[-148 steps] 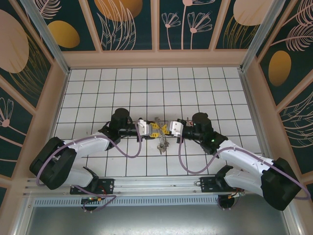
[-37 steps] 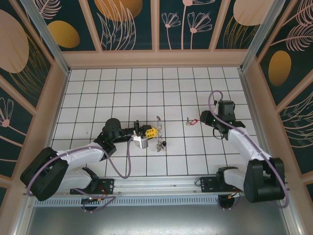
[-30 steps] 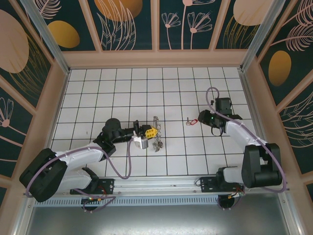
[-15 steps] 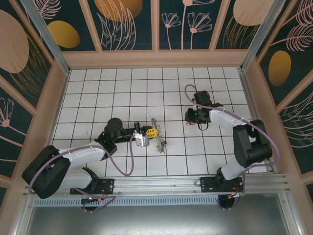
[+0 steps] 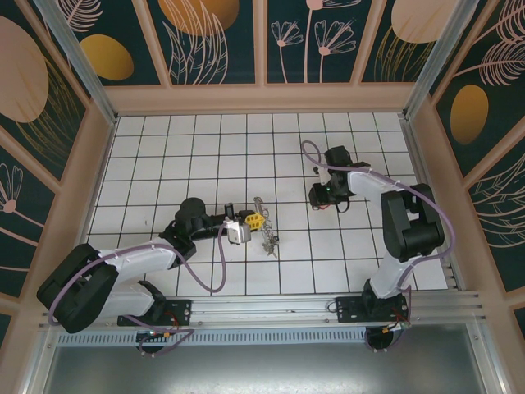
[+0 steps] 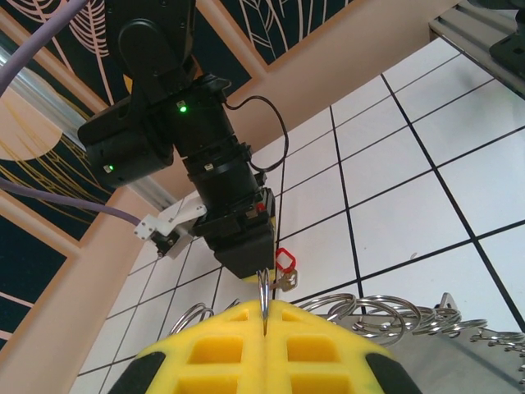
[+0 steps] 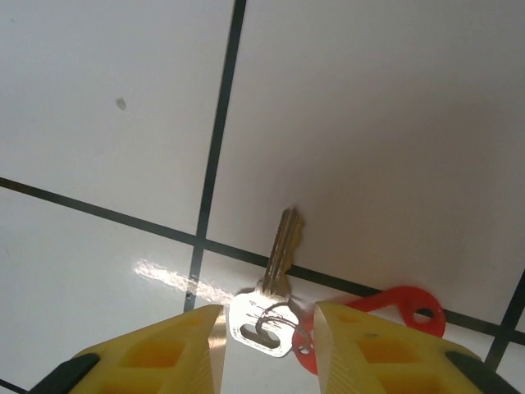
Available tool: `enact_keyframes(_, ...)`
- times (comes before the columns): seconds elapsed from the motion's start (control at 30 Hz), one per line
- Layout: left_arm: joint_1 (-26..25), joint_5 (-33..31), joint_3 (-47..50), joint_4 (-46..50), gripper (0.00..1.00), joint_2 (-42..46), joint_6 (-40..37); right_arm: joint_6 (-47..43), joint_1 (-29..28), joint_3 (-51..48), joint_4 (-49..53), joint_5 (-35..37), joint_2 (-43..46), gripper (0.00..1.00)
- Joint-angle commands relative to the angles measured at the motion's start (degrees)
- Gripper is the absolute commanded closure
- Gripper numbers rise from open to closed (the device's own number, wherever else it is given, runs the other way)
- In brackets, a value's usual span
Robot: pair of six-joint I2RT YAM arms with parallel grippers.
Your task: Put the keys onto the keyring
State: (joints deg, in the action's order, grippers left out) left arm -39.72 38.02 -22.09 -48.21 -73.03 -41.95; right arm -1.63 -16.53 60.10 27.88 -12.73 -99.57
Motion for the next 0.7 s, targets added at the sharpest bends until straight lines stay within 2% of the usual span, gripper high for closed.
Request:
enact_keyframes(0.0, -0.29, -0.41, -1.20, -2.29, 1.00, 0.17, 1.61, -2.85, 0.05, 0.09, 2.63, -0.12, -1.05, 0.65)
enact_keyframes(0.3, -0.32, -0.89, -1.32, -1.61, 1.00, -0.18, 1.36, -2.03, -1.88, 1.83, 4.96, 0.05, -4.21, 0.68)
enact_keyframes(0.67, -0.28, -1.35, -1.51, -1.36, 1.00, -1.18, 1.76, 5.54, -1.76, 0.10, 5.73, -3.77, 0.47, 0.73)
